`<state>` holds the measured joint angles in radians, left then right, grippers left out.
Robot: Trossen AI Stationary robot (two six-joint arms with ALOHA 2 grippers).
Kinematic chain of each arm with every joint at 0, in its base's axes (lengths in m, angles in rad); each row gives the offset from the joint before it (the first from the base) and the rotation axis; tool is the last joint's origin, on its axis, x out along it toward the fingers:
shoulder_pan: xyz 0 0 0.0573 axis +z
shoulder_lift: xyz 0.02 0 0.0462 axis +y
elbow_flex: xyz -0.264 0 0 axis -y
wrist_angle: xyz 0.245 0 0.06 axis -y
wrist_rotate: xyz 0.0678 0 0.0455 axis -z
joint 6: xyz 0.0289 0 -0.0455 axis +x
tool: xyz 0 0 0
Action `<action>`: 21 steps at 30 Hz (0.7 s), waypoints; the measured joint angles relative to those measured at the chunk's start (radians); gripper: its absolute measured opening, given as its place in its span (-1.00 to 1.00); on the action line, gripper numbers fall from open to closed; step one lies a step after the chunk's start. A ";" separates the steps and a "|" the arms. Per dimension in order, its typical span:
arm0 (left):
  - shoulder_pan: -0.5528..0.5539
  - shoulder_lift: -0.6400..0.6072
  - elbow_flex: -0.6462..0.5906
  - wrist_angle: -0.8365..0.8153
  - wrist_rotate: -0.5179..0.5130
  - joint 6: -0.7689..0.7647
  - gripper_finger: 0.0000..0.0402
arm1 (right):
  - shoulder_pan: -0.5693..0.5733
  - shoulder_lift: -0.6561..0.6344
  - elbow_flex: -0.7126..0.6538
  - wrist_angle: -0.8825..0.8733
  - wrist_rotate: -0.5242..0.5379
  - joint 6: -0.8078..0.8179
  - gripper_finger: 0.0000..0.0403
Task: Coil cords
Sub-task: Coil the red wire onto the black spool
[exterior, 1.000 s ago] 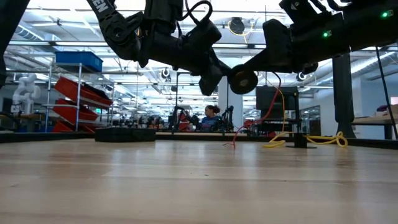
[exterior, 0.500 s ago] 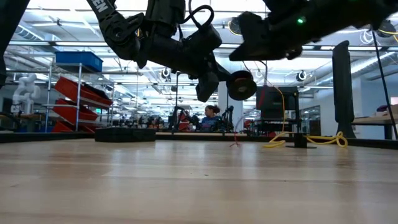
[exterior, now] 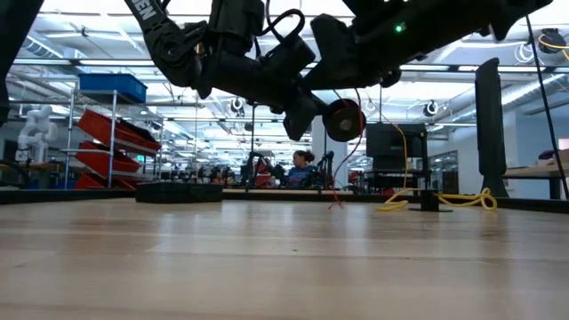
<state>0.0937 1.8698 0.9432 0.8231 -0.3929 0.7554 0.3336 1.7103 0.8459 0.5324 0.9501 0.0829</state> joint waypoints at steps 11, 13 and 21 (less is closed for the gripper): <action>0.045 0.000 0.000 0.090 0.101 -0.248 -1.00 | -0.001 0.028 0.014 0.032 -0.014 -0.033 -0.92; 0.051 0.000 0.000 0.103 0.122 -0.283 -1.00 | -0.001 0.028 0.014 0.043 -0.013 -0.044 -0.89; 0.074 0.000 0.001 0.151 0.184 -0.409 -1.00 | 0.000 0.028 0.014 0.064 -0.015 -0.052 -0.84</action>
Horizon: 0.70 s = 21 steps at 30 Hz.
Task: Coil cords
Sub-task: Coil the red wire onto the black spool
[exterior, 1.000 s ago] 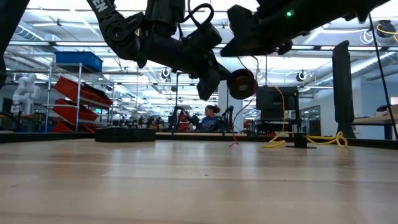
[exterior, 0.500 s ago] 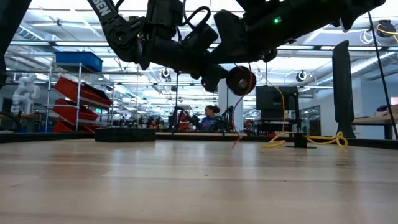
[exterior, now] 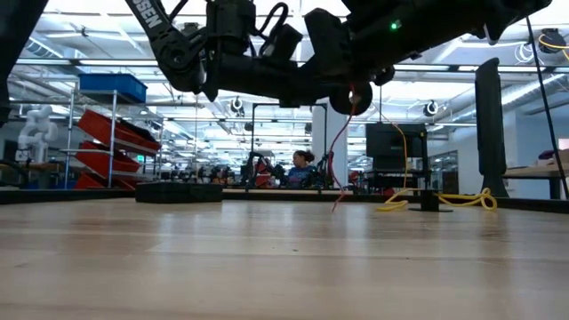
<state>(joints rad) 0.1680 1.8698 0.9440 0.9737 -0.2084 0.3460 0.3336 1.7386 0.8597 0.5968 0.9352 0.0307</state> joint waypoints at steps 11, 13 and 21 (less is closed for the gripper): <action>0.026 0.000 0.001 0.085 0.090 -0.157 -1.00 | 0.003 0.000 0.000 0.003 -0.049 -0.061 -0.74; 0.031 0.000 0.001 0.089 0.122 -0.197 -1.00 | 0.008 0.000 0.000 -0.008 -0.048 -0.087 -0.74; 0.057 0.000 0.001 0.097 0.252 -0.345 -1.00 | 0.009 0.000 0.000 -0.083 -0.048 -0.101 -0.74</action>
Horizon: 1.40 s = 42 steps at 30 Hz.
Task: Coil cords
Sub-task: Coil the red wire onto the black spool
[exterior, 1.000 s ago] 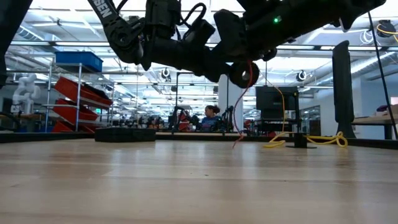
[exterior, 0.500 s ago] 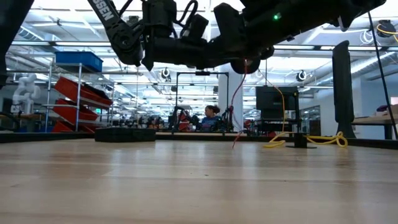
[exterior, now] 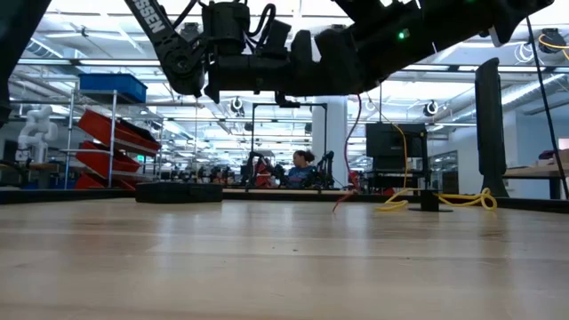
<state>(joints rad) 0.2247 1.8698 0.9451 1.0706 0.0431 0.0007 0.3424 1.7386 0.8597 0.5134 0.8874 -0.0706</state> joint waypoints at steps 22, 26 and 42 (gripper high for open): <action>0.023 0.001 0.001 0.077 0.210 -0.271 -1.00 | -0.051 0.045 0.000 -0.191 0.005 0.116 -0.93; 0.043 0.001 0.001 0.075 0.281 -0.327 -1.00 | -0.054 0.062 0.000 -0.206 0.012 0.107 -0.98; 0.085 0.001 0.001 0.085 0.457 -0.387 -1.00 | -0.002 0.058 0.000 -0.295 0.110 0.091 -0.82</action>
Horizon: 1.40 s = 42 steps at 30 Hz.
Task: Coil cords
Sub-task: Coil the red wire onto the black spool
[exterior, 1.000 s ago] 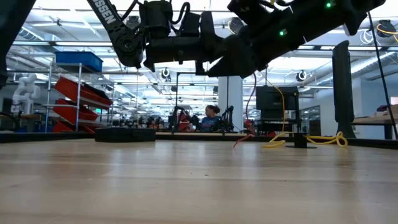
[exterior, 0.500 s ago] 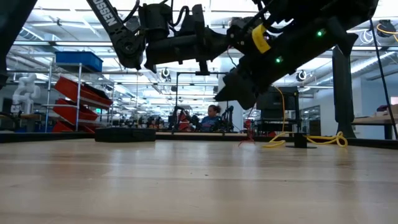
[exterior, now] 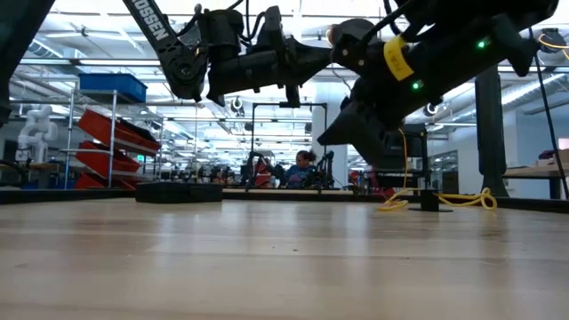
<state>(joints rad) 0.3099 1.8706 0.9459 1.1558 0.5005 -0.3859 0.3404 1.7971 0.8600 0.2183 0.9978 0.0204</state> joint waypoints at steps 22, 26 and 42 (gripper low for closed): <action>0.005 0.000 0.000 -0.040 0.004 0.052 -1.00 | 0.159 -0.006 0.000 0.003 0.205 0.138 -0.30; 0.005 0.000 -0.001 -0.040 0.004 0.053 -1.00 | 0.152 -0.006 0.000 0.009 0.167 0.184 -0.33; 0.005 0.000 -0.001 -0.040 0.004 0.058 -1.00 | 0.006 -0.005 -0.067 0.181 0.148 0.331 -0.34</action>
<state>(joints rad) 0.3149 1.8706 0.9448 1.1160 0.5041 -0.3274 0.3462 1.7916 0.7932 0.3995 1.1454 0.3512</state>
